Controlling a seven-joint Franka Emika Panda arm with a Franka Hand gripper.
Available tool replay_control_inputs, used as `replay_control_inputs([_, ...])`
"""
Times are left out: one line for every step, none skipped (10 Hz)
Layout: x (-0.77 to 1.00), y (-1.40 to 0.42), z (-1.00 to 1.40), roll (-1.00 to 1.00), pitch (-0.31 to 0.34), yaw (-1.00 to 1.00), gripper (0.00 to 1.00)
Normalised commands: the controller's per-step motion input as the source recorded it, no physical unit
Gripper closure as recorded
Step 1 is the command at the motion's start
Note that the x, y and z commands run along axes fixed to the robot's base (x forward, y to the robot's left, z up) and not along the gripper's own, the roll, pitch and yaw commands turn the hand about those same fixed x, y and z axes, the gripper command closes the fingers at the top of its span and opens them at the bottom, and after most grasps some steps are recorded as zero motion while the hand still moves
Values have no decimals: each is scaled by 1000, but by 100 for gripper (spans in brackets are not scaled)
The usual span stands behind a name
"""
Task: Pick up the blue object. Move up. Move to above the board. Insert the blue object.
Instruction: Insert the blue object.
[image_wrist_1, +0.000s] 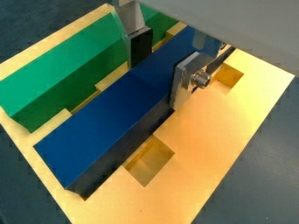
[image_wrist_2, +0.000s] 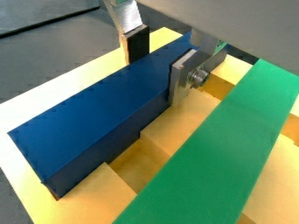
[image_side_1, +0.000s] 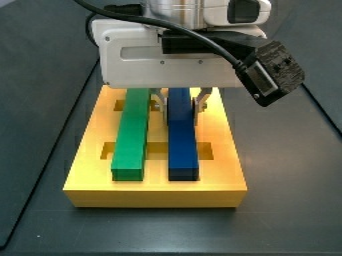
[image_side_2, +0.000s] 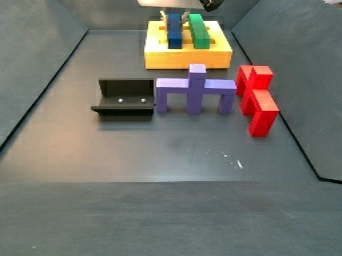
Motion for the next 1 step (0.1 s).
replay_control_inputs([0, 0, 0, 0, 0, 0, 100])
